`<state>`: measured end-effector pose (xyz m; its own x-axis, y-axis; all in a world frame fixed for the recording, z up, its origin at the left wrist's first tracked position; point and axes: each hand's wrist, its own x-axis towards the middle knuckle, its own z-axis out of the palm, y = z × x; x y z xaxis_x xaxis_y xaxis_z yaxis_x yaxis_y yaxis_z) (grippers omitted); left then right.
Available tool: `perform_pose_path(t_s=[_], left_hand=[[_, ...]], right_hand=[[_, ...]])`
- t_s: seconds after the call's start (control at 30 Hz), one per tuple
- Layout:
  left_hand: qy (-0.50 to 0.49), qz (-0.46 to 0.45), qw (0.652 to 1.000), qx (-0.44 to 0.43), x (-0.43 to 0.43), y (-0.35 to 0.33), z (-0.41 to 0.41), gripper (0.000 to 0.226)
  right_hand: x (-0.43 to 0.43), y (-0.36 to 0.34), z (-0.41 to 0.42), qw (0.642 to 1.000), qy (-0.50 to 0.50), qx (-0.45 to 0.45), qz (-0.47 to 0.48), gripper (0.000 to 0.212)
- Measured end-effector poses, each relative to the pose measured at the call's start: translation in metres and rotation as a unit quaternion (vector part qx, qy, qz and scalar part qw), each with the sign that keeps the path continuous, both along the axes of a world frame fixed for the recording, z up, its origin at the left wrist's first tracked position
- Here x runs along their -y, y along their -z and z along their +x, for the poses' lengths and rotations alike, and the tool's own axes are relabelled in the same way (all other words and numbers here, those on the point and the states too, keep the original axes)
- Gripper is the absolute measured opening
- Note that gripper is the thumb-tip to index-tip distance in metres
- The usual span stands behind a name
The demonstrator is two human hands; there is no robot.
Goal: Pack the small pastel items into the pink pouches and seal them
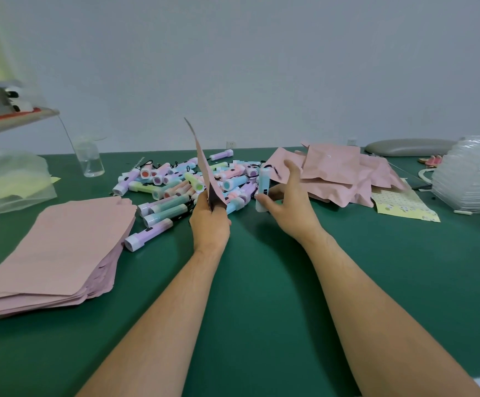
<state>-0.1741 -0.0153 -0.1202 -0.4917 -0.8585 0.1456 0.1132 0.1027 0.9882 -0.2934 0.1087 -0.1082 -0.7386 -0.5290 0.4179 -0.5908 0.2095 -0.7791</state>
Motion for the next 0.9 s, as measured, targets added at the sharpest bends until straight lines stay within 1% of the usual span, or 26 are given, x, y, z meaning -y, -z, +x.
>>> perform_pose_path(t_s=[0.03, 0.07, 0.1, 0.13, 0.17, 0.2, 0.27, 0.3, 0.37, 0.4, 0.47, 0.53, 0.67, 0.8, 0.9], left_hand=[[-0.002, 0.004, 1.0, 0.0, 0.0, 0.0, -0.001, 0.028], [-0.002, 0.007, 1.0, 0.004, 0.0, -0.001, -0.001, 0.023], [0.001, 0.01, 1.0, 0.008, 0.001, 0.0, -0.001, 0.02], [0.003, 0.011, 1.0, 0.01, 0.002, 0.001, -0.002, 0.018], [0.003, 0.009, 1.0, 0.009, 0.003, 0.002, -0.002, 0.018], [0.003, 0.006, 1.0, 0.007, 0.003, 0.002, -0.002, 0.018], [0.006, 0.008, 1.0, 0.002, 0.003, 0.002, -0.002, 0.02], [0.008, 0.013, 1.0, -0.003, 0.003, 0.002, -0.002, 0.021], [0.013, 0.023, 1.0, -0.008, 0.001, 0.0, 0.0, 0.025], [0.013, 0.027, 0.999, -0.013, 0.0, -0.002, 0.002, 0.027], [0.007, 0.03, 0.999, -0.019, -0.003, -0.007, 0.004, 0.032], [0.002, 0.028, 0.999, -0.017, -0.006, -0.011, 0.007, 0.038], [-0.007, 0.019, 1.0, -0.006, -0.006, -0.011, 0.008, 0.047], [-0.022, -0.007, 1.0, 0.009, -0.006, -0.01, 0.006, 0.044], [-0.035, -0.018, 0.999, 0.01, -0.003, -0.007, 0.004, 0.043]], right_hand=[[0.0, 0.0, 0.0, 1.0, -0.004, 0.001, 0.0, 0.099], [0.0, 0.001, 0.0, 1.0, -0.011, 0.0, -0.001, 0.107], [-0.001, 0.001, 0.0, 1.0, -0.017, -0.007, 0.0, 0.109], [-0.001, 0.001, 0.001, 1.0, -0.021, -0.016, 0.003, 0.108], [-0.001, 0.001, 0.001, 0.999, -0.022, -0.026, 0.006, 0.1], [0.0, 0.001, 0.001, 0.999, -0.021, -0.036, 0.012, 0.086], [0.001, 0.0, 0.0, 0.998, -0.012, -0.052, 0.023, 0.046], [0.001, -0.001, 0.0, 0.998, -0.011, -0.056, 0.025, 0.034], [0.002, -0.001, -0.001, 0.998, -0.013, -0.064, 0.022, 0.025], [0.002, -0.001, -0.001, 0.997, -0.009, -0.077, 0.027, 0.025], [0.003, -0.001, -0.002, 0.995, 0.006, -0.095, 0.034, 0.032], [0.003, -0.004, -0.002, 0.995, 0.018, -0.099, 0.004, 0.034], [0.002, -0.01, 0.003, 0.99, 0.018, -0.098, -0.097, 0.021], [0.003, -0.026, 0.015, 0.975, 0.032, -0.121, -0.181, 0.021], [0.006, -0.042, 0.034, 0.956, 0.022, -0.143, -0.255, 0.021]])
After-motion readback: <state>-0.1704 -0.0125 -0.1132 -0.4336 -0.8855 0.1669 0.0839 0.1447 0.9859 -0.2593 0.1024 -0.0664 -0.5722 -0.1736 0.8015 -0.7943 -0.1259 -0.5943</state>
